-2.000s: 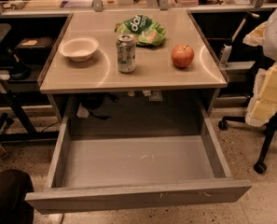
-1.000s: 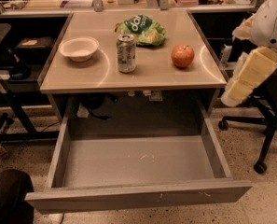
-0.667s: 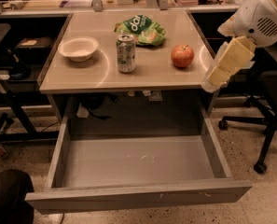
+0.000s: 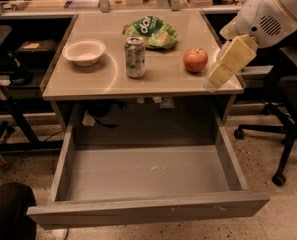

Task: Place 7up can into top drawer

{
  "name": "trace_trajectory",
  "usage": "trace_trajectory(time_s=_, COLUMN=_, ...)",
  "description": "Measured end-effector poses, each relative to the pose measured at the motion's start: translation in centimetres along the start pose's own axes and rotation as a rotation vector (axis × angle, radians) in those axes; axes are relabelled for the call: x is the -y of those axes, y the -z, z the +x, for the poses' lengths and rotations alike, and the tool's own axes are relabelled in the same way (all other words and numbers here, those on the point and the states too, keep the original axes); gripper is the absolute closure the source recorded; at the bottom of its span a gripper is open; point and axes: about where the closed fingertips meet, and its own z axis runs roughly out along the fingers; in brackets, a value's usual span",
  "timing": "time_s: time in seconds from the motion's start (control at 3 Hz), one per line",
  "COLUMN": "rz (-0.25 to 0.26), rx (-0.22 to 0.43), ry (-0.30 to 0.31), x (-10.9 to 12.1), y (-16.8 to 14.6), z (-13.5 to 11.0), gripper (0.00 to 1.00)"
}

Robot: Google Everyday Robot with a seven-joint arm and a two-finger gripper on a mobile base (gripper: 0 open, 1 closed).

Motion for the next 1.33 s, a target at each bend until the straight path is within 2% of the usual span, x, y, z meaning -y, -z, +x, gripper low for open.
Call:
trace_trajectory(time_s=0.33, rz=-0.005, rx=0.080, ry=-0.001, x=0.8, y=-1.5, z=-1.5, gripper=0.00)
trace_trajectory(time_s=0.67, rz=-0.025, rx=0.187, ry=-0.013, x=2.4, y=-3.4, z=-3.6, gripper=0.00)
trace_trajectory(time_s=1.0, rz=-0.043, rx=0.251, ry=-0.026, x=3.7, y=-4.7, z=-5.2, gripper=0.00)
trace_trajectory(time_s=1.33, rz=-0.044, rx=0.252, ry=-0.026, x=3.7, y=-4.8, z=-5.2, gripper=0.00)
